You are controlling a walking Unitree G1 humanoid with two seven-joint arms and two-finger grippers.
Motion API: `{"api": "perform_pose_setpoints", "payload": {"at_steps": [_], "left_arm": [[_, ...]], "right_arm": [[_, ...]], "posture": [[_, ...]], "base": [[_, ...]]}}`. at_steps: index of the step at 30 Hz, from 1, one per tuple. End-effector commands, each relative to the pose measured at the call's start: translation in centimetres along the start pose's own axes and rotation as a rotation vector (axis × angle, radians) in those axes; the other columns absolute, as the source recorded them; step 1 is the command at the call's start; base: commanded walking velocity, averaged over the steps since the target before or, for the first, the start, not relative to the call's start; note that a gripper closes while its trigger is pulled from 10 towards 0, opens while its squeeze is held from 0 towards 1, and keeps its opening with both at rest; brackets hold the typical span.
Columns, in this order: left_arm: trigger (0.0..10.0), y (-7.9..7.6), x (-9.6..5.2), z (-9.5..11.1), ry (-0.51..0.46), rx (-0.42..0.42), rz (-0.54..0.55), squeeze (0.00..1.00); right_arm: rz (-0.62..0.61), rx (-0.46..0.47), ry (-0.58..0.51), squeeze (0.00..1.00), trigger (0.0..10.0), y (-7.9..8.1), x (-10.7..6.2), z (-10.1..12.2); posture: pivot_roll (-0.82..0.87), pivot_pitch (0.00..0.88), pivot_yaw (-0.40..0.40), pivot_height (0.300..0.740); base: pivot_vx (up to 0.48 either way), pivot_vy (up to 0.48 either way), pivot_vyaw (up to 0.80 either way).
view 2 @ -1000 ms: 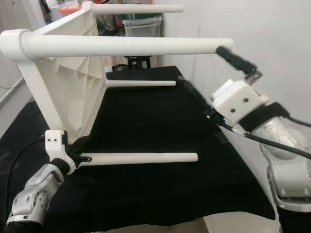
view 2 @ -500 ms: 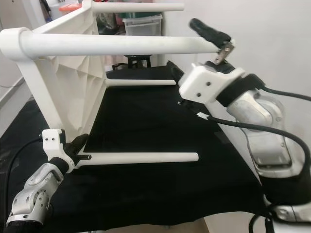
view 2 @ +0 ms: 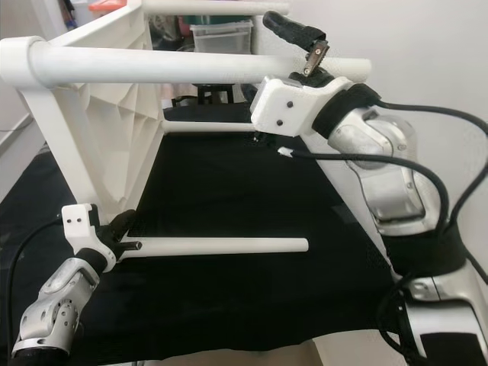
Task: Building children table
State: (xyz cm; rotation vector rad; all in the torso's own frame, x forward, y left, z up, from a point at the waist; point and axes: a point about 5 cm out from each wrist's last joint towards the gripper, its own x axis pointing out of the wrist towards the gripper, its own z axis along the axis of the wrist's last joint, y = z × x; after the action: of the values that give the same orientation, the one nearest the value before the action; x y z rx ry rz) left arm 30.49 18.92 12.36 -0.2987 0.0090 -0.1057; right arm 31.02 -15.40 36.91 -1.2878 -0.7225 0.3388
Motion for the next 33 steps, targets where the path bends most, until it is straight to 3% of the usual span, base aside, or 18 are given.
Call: {"api": "perform_pose_setpoints", "payload": {"at_steps": [1, 3, 4, 5, 6, 15, 24, 30, 33], "left_arm": [[10.0, 0.4, 0.0, -0.1, 0.000, 0.001, 0.025, 0.00], [10.0, 0.5, 0.1, 0.0, -0.004, 0.004, 0.028, 0.00], [10.0, 0.4, 0.1, 0.1, -0.008, 0.007, 0.028, 0.00], [10.0, 0.4, 0.1, 0.1, -0.008, 0.007, 0.028, 0.00], [10.0, 0.4, 0.2, 0.1, -0.011, 0.008, 0.029, 0.00], [10.0, 0.6, 0.5, 0.3, -0.015, 0.014, 0.027, 0.00], [10.0, 1.3, 1.8, 0.0, 0.042, 0.098, 0.036, 0.00], [10.0, 3.3, 3.5, 0.7, 0.067, 0.129, 0.085, 0.00], [10.0, 3.5, 3.7, 0.9, 0.065, 0.127, 0.097, 0.00]], "right_arm": [[0.015, -0.023, 0.017, 0.00, 10.0, 0.0, 0.3, -0.1], [0.006, -0.029, 0.039, 0.00, 10.0, -0.1, 0.6, -0.4], [-0.010, -0.027, 0.046, 0.00, 4.0, -0.3, 0.8, -0.4], [-0.010, -0.027, 0.046, 0.00, 4.0, -0.3, 0.8, -0.4], [-0.028, -0.021, 0.048, 0.00, 0.0, -0.5, 1.0, -0.4], [-0.064, -0.004, 0.047, 0.00, 0.0, -0.9, 1.4, -0.3], [-0.067, 0.020, 0.038, 0.00, 0.0, -0.6, 1.5, -0.1], [-0.075, 0.026, 0.040, 0.00, 0.0, -0.8, 1.3, 0.0], [-0.078, 0.027, 0.045, 0.00, 0.0, -0.9, 1.2, 0.0]], "posture": [[-0.13, 0.000, -0.026, 0.740], [-0.13, 0.000, -0.027, 0.740], [-0.13, 0.000, -0.029, 0.740], [-0.13, 0.000, -0.029, 0.740], [-0.13, 0.000, -0.031, 0.740], [-0.13, 0.000, -0.030, 0.740], [-0.13, 0.000, -0.027, 0.740], [-0.14, 0.000, -0.009, 0.740], [-0.14, 0.000, -0.009, 0.740]], "base": [[0.000, 0.000, 0.00], [0.000, 0.000, 0.00], [0.000, 0.000, 0.00], [0.000, 0.000, 0.00], [0.000, 0.000, 0.00], [0.000, 0.000, 0.00], [0.000, 0.000, 0.00], [0.000, 0.000, 0.00], [0.000, 0.000, 0.00]]}}
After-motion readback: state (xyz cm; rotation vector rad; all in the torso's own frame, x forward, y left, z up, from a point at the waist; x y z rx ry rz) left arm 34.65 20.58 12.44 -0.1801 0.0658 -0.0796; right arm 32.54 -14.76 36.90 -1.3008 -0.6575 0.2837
